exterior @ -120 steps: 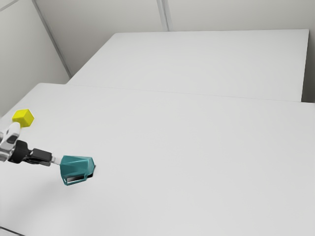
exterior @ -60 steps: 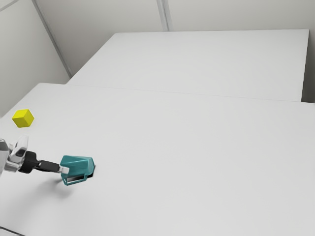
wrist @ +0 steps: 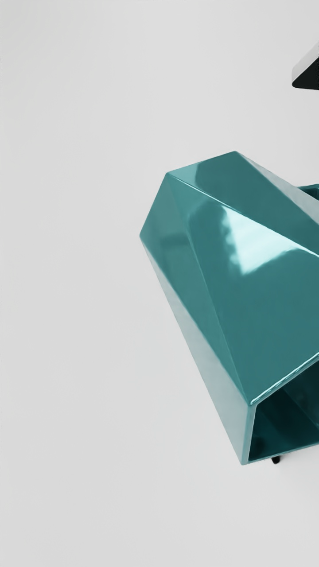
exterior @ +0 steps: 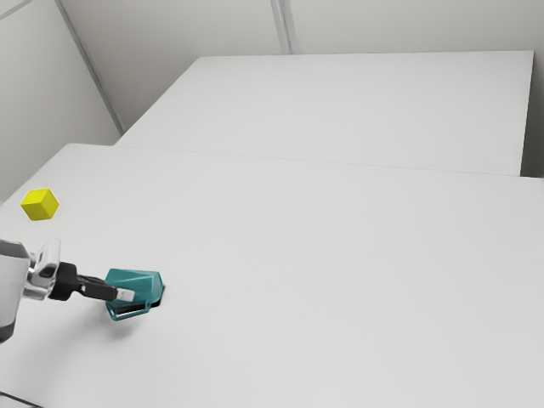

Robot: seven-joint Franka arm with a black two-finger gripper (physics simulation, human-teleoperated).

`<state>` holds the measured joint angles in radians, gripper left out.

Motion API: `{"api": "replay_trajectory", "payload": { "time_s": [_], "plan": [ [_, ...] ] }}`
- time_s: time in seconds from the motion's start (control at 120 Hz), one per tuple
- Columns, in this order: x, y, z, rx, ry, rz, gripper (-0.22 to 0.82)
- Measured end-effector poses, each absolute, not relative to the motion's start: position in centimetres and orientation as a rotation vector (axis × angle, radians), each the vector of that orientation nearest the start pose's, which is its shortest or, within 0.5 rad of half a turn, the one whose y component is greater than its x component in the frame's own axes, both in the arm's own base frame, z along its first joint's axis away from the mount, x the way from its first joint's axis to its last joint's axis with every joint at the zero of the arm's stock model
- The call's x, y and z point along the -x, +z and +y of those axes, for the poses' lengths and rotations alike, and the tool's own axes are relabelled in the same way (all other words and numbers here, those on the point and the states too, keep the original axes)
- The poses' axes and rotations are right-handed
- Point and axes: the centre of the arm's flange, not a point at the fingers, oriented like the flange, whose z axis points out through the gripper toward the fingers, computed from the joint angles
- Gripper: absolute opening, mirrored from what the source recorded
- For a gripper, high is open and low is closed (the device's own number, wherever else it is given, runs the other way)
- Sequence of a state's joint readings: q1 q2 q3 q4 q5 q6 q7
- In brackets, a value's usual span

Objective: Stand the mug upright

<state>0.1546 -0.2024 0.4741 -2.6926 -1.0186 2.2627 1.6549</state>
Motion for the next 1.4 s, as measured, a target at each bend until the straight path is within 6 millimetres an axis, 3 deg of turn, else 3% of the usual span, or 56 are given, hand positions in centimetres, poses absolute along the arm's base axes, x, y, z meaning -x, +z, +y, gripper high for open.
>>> {"api": "replay_trajectory", "payload": {
  "time_s": [0.2,0.525,0.675,0.8,1.1,1.233,1.4],
  "plan": [
    [-33.1,28.9,20.0,-2.44,0.837,-0.368,0.36],
    [-35.0,29.6,17.4,-2.396,0.88,-0.474,0.26],
    [-35.4,29.8,17.0,-2.388,0.899,-0.49,0.03],
    [-35.7,30.3,17.1,-2.388,0.92,-0.504,-0.08],
    [-36.3,32.0,17.1,-2.397,0.971,-0.544,-0.16],
    [-38.6,34.8,16.0,-2.433,0.935,-0.712,-0.16],
    [-41.0,37.3,11.6,-2.521,0.685,-1.057,-0.17]
  ]
}}
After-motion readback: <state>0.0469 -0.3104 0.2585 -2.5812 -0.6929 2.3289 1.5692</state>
